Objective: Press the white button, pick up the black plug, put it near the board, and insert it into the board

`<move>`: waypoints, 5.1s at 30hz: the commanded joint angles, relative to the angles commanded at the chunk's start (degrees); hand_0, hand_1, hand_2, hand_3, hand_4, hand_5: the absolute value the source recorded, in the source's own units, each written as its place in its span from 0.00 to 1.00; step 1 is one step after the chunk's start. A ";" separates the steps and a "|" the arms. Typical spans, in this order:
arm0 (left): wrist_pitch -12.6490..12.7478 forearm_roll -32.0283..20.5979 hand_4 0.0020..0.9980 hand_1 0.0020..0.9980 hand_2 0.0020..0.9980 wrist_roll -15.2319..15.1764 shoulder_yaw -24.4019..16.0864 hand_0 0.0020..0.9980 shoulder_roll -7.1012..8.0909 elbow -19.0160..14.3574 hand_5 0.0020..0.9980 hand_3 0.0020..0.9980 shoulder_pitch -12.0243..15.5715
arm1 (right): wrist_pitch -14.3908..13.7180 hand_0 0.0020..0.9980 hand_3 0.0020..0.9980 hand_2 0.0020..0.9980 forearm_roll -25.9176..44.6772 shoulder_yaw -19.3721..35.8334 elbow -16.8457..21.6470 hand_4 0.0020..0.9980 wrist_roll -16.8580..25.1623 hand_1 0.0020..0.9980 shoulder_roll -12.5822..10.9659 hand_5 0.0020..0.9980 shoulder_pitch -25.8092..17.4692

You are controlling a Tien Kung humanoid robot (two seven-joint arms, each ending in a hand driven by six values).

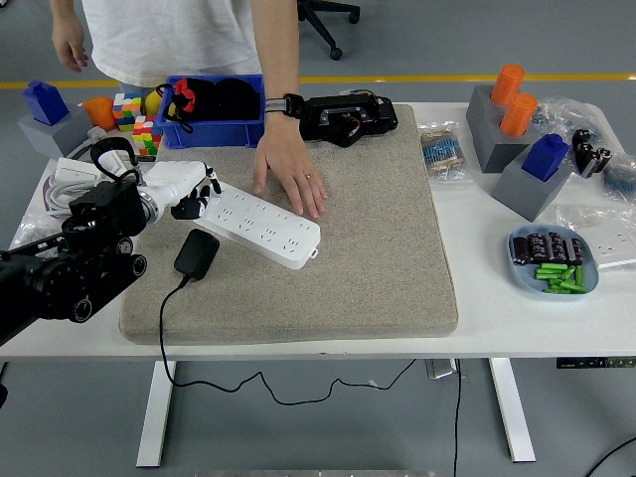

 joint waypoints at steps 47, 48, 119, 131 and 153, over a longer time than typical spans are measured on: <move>3.22 0.68 0.71 0.51 0.54 -4.23 -11.65 0.41 5.79 -17.06 0.00 0.72 9.89 | 0.04 0.71 0.61 0.65 -0.18 -0.55 -0.07 0.65 -0.01 0.63 -0.08 0.38 -0.22; 3.54 0.17 0.71 0.51 0.54 -4.98 -12.79 0.41 6.28 -18.23 0.00 0.72 11.17 | 0.06 0.71 0.61 0.65 -0.23 -0.51 -0.10 0.65 -0.02 0.63 -0.10 0.38 -0.21; 9.90 8.50 0.70 0.52 0.49 -9.01 -20.90 0.35 5.40 -22.66 0.00 0.59 26.89 | -0.01 0.71 0.61 0.65 -0.52 -0.07 0.07 0.65 0.28 0.63 0.29 0.37 -0.41; 9.27 9.40 0.50 0.26 0.29 -8.13 -19.91 0.25 5.24 -22.25 0.00 0.41 26.70 | -0.16 0.71 0.61 0.65 -0.39 -0.06 0.09 0.65 0.59 0.63 0.34 0.37 -0.33; 10.72 8.95 0.60 0.35 0.31 -11.66 -20.06 0.27 5.06 -22.61 0.00 0.46 26.67 | -0.26 0.71 0.61 0.64 -0.26 -0.14 0.03 0.65 0.79 0.63 0.41 0.37 -0.32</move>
